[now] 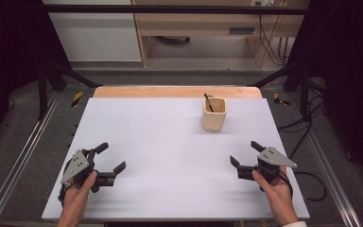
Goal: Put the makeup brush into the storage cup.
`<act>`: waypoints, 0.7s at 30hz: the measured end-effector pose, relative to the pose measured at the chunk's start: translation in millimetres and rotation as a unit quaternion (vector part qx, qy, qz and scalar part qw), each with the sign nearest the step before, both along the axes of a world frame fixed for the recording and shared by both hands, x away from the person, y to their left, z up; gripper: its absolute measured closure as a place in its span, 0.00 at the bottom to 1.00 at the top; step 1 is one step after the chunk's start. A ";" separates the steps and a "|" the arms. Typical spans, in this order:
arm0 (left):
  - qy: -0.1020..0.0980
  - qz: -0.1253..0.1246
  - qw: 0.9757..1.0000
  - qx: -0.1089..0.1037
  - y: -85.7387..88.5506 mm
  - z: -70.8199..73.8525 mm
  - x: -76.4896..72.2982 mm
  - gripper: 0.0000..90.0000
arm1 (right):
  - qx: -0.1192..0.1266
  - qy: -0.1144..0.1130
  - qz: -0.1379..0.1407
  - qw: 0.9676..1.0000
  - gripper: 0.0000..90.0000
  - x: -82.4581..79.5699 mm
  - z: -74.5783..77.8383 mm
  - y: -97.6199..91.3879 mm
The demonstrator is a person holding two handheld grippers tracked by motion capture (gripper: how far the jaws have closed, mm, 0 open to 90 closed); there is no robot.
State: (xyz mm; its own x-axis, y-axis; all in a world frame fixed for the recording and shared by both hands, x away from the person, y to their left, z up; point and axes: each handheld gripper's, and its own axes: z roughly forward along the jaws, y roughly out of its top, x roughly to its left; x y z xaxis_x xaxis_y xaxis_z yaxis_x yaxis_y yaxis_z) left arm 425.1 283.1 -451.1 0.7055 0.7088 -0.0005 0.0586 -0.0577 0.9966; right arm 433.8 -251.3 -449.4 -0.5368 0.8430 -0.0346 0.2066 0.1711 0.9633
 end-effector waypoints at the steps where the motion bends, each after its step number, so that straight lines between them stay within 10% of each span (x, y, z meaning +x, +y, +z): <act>1: 0.000 0.000 1.000 0.001 0.4 0.0 -0.5 0.02 | 0.002 0.000 -0.001 1.000 0.05 -1.5 -0.8 -0.9; 21: -0.003 -0.003 1.000 0.010 6.2 2.4 -11.1 0.02 | 0.013 -0.015 -0.009 1.000 0.05 -15.5 -10.7 -10.0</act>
State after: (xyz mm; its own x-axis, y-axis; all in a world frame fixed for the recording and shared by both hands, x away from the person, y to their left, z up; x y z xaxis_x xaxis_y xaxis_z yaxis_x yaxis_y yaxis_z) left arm 414.1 289.3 -448.8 0.7098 0.7041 0.0181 0.0522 -0.0782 0.9956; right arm 418.3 -261.3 -460.0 -0.5198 0.8538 -0.0287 0.1802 0.1424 0.9733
